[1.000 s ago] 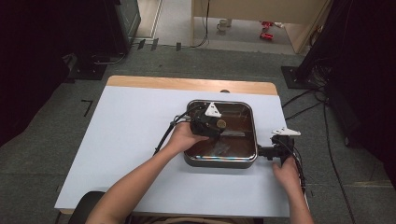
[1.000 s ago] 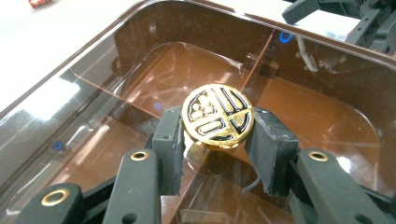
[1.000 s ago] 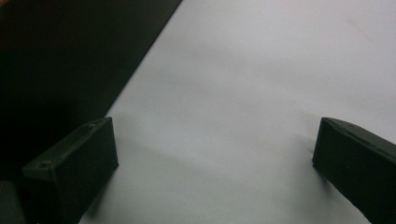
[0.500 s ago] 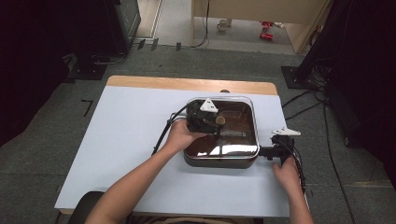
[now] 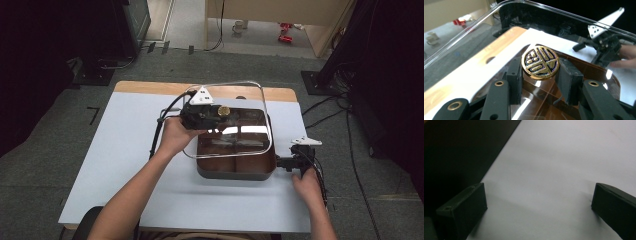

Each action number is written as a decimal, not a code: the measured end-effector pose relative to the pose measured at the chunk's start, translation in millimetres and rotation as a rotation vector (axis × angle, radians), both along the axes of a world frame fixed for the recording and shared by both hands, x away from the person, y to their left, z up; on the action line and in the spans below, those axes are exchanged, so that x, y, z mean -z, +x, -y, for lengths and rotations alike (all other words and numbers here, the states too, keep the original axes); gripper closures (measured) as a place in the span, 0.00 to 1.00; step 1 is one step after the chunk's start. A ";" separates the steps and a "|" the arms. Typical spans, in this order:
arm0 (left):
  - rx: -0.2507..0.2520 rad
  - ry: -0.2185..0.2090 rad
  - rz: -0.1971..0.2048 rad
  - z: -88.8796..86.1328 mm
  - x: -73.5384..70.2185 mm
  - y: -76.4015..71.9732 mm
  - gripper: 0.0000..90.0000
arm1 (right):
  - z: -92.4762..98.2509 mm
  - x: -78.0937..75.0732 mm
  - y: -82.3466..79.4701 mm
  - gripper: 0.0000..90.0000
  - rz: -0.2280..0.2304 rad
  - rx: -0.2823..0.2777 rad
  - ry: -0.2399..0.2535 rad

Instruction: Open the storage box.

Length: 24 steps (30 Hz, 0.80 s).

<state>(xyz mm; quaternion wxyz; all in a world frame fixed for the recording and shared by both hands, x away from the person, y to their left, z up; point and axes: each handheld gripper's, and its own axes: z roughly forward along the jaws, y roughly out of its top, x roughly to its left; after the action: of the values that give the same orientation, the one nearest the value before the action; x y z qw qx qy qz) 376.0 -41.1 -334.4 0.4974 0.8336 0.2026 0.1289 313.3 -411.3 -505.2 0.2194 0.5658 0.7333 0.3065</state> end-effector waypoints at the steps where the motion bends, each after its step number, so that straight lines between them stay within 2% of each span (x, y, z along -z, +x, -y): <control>1: -0.011 -0.007 0.004 -5.4 -3.4 0.1 0.66 | -0.2 0.0 -0.1 0.00 -0.002 0.001 0.003; 3: -0.035 -0.008 -0.001 -18.1 -9.4 1.1 0.66 | -0.1 0.0 -0.1 0.00 -0.002 0.000 0.002; 8: -0.089 -0.004 -0.019 -45.5 -14.4 4.6 0.66 | -0.1 0.0 -0.2 0.00 -0.002 0.000 0.001; 16: -0.200 -0.007 -0.045 -98.1 -16.4 5.7 0.66 | 0.1 0.0 -0.1 0.00 -0.001 0.000 0.002; 24: -0.299 0.016 -0.072 -143.1 -13.5 5.6 0.66 | 0.1 -0.1 0.0 0.00 -0.002 -0.001 0.000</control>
<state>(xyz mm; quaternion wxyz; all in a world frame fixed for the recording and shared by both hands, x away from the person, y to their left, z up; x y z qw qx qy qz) 381.5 102.0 -320.9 0.4583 0.8021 0.3412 0.1735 313.3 -411.3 -505.1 0.2183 0.5657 0.7338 0.3062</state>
